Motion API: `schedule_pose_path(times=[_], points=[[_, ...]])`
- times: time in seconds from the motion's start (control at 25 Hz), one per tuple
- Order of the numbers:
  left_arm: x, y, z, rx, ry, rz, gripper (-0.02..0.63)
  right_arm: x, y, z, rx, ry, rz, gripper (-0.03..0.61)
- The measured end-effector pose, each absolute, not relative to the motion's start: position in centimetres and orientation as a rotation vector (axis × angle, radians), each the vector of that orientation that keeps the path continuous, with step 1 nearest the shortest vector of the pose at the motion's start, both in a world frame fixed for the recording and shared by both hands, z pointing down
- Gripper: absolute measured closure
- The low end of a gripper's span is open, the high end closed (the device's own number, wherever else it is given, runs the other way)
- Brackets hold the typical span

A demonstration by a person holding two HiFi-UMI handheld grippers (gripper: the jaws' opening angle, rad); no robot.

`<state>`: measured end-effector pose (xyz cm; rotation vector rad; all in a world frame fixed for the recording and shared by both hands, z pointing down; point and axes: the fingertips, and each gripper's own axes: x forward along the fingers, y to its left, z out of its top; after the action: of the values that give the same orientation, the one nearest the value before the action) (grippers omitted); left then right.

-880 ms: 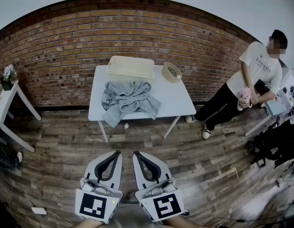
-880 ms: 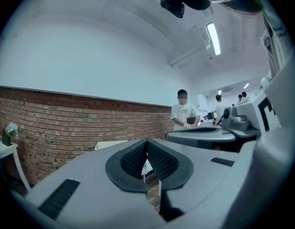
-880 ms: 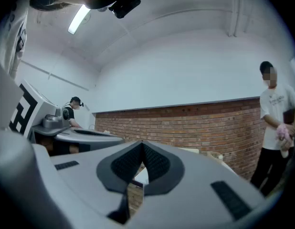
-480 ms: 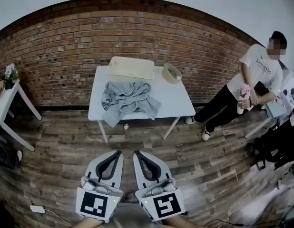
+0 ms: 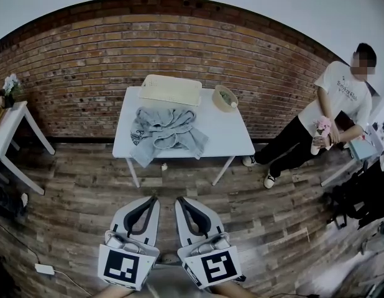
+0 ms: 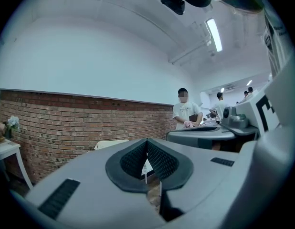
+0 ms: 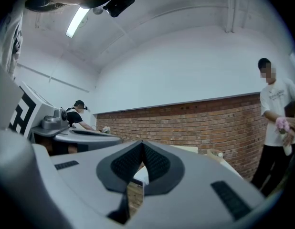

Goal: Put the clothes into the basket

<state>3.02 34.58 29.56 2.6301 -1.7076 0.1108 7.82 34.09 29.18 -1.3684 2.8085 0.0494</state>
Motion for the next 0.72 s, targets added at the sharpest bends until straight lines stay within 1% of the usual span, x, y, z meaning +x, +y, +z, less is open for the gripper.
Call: schedule_pose_path(times=[0.44, 0.72], points=[[4.1, 33.6, 30.2, 2.608, -1.737, 0.12, 0.606, 9.1, 33.1, 30.2, -1.322, 2.828, -0.014, 0.572], [3.6, 31.7, 30.6, 2.584, -1.751, 0.128, 0.606, 8.9, 31.5, 30.7, -1.312, 2.841, -0.042, 0.572]])
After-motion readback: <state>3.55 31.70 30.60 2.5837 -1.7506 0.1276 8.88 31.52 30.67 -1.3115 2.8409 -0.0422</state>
